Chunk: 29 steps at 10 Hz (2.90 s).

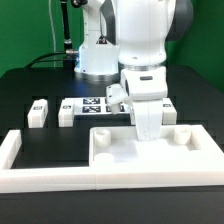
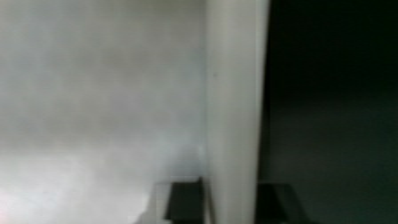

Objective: Assemble desk

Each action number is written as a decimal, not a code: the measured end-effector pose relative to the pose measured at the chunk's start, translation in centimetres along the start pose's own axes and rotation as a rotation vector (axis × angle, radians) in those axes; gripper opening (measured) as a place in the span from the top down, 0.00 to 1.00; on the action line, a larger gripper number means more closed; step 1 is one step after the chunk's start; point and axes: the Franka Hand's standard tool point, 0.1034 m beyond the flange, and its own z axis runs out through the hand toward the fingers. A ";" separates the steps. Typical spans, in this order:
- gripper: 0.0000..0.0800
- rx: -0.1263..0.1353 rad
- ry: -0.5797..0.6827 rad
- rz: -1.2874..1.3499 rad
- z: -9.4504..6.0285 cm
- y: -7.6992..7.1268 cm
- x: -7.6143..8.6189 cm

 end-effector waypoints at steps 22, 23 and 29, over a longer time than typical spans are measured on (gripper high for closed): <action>0.19 -0.082 0.032 0.903 -6.3 -1.5 5.7; 0.19 -0.077 0.036 0.988 -6.2 -1.7 5.9; 0.19 0.026 -0.084 1.220 -5.7 -4.2 8.3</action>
Offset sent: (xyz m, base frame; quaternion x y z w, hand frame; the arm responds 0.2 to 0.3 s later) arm 0.0000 0.0000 0.0000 0.0000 0.0000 0.0000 1.0000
